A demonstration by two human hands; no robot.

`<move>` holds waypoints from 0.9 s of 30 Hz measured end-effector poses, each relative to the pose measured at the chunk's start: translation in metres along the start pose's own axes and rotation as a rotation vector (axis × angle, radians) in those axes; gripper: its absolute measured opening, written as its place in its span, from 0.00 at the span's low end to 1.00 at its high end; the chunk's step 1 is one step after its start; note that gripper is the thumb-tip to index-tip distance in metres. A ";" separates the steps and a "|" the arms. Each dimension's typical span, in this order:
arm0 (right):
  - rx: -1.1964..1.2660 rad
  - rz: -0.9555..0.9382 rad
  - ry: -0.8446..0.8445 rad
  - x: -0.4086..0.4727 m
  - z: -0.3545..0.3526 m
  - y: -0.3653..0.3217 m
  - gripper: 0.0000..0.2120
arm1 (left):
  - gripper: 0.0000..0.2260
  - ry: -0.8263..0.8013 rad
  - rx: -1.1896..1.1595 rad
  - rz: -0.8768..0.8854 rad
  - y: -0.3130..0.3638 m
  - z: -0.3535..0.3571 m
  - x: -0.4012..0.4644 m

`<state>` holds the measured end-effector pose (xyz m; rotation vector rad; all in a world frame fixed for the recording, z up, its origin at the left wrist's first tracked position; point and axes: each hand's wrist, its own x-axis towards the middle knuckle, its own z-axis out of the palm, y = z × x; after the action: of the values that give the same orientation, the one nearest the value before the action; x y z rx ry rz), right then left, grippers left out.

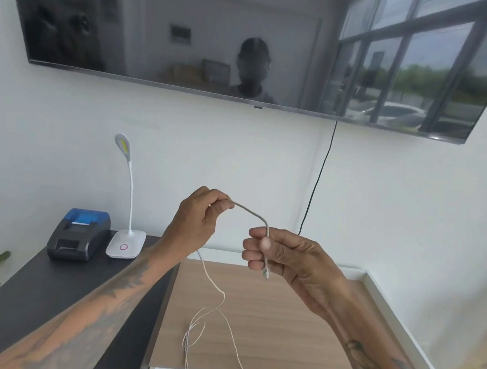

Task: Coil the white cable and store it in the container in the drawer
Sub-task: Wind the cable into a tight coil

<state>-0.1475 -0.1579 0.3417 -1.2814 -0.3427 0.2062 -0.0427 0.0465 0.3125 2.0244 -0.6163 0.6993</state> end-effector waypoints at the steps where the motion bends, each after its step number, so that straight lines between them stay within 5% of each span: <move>1: 0.006 0.003 0.000 0.000 0.001 0.001 0.11 | 0.08 -0.010 -0.009 -0.008 -0.002 0.000 -0.003; 8: 0.159 -0.104 0.004 0.004 0.007 -0.010 0.11 | 0.11 -0.170 -0.176 -0.117 0.014 0.015 -0.037; 13: 0.271 -0.289 0.172 0.015 -0.002 -0.016 0.13 | 0.10 -0.290 -0.137 -0.030 0.038 0.034 -0.078; 18: -0.263 -0.384 0.411 0.016 -0.021 0.009 0.05 | 0.08 -0.284 0.056 0.132 0.059 0.027 -0.092; 22: -0.817 -0.399 0.116 0.002 -0.037 0.031 0.10 | 0.08 -0.204 0.220 0.148 0.062 -0.006 -0.072; 27: -0.629 -0.028 -0.165 -0.020 -0.032 0.026 0.13 | 0.19 -0.183 0.207 0.140 0.058 -0.027 -0.047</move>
<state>-0.1540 -0.1864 0.3063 -1.8832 -0.5959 0.1869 -0.1204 0.0483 0.3266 2.2707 -0.8278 0.6885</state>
